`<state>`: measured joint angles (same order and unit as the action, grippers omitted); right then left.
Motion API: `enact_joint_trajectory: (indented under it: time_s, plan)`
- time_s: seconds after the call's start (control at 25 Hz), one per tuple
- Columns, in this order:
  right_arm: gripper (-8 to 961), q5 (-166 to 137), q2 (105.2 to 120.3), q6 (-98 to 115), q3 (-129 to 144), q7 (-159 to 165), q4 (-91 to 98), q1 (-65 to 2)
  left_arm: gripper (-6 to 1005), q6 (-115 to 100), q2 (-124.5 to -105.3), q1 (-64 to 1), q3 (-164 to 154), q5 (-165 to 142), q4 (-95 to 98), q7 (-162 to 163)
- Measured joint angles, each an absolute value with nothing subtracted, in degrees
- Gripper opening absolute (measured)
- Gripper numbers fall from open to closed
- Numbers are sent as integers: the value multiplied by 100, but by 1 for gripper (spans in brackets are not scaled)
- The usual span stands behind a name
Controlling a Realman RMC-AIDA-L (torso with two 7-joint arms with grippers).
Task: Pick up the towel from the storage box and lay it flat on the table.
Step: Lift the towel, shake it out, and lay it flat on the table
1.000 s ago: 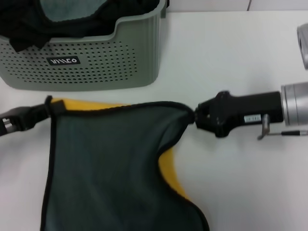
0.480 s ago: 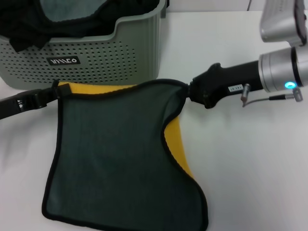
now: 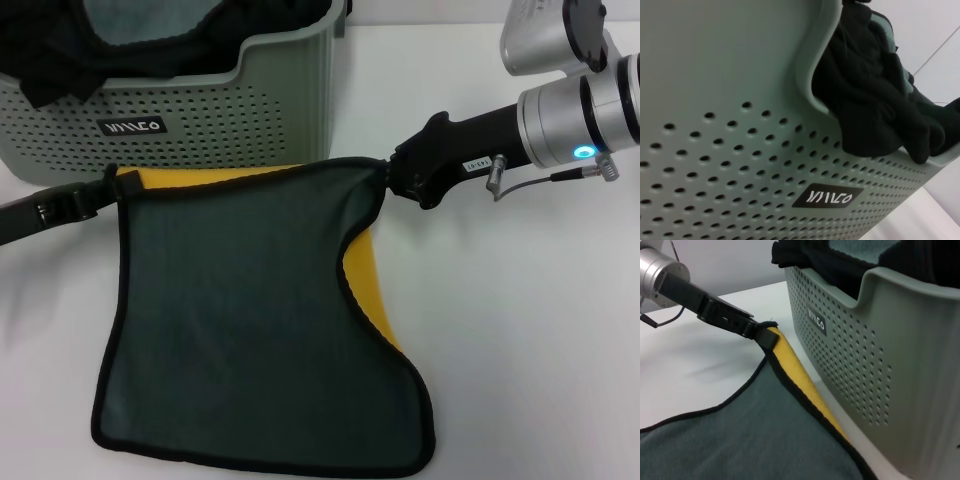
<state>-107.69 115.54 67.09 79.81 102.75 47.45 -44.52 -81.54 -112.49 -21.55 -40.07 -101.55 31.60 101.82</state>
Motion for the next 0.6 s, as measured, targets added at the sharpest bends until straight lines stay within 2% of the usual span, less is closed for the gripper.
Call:
enact_joint_trajectory:
  time_s: [0.44,0.56,0.6]
  plan:
    - [25,-11330,11573,6581,7985,11198,4814,-4553,106,-8186,-11268,-2108,-4005,-10142,3168,9943]
    - [201,-11392,11584,6541,8010,11198,4863,-4534,107,-8181,-11252,-2104,-4002,-10120,3210,9936]
    - [239,-11398,11584,6540,8017,11194,4896,-4517,167,-8183,-11236,-2102,-4002,-10112,3216,9942]
